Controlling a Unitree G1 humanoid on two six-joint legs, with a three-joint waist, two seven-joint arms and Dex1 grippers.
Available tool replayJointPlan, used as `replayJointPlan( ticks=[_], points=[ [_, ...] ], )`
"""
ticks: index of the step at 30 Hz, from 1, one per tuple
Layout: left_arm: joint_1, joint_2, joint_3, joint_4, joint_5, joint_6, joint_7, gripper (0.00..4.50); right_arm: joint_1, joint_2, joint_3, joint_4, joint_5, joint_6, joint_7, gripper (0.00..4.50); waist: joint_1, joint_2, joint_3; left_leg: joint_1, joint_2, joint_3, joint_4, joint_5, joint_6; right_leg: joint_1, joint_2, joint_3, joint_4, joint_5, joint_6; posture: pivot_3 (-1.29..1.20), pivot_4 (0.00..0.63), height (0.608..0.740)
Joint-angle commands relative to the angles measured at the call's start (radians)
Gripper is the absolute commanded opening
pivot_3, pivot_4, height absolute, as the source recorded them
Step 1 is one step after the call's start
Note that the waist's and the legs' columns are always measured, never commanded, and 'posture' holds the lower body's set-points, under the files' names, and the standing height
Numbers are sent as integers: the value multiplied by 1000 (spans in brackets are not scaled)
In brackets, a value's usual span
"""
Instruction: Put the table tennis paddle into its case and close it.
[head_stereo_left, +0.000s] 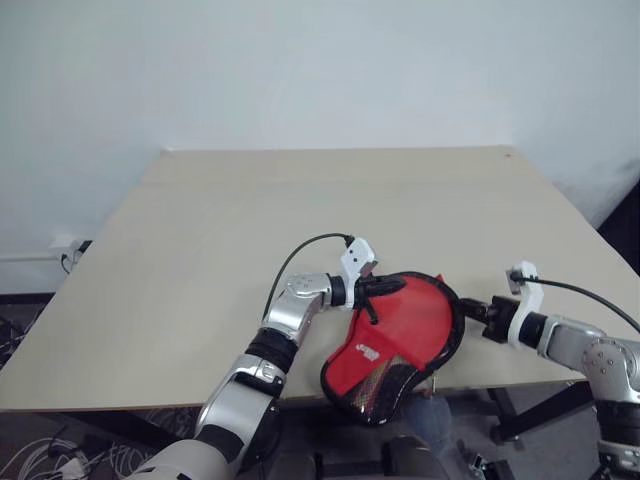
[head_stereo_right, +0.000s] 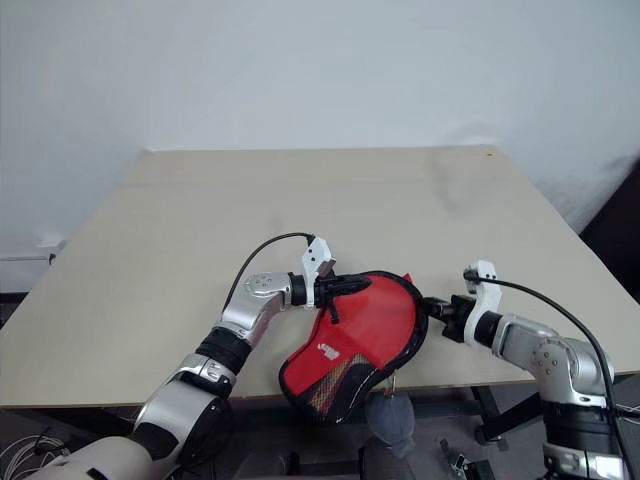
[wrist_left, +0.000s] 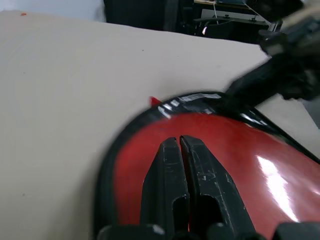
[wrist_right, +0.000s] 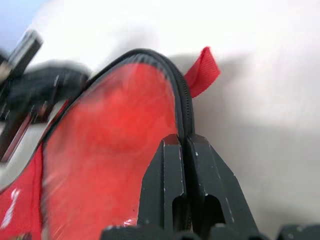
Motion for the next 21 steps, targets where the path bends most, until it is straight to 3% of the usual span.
replayJointPlan(
  ticks=[1, 21],
  points=[
    [-7, -7, 14, -35, -17, -17, -4, 0, -101, 4, -72, 45, -25, -80, -39, 38, 0, 0, 0, 0, 0, 0, 0, 0, 0, 0, 0, 0, 0, 0, 0, 0, 0, 740],
    [8, -19, 15, -57, -21, -12, -6, 0, -360, 63, -38, 511, -252, -341, -108, 38, -3, 3, -1, 1, -2, 1, -1, 0, 1, 0, 2, 6, 0, 1, 1, 0, 0, 740]
  ],
)
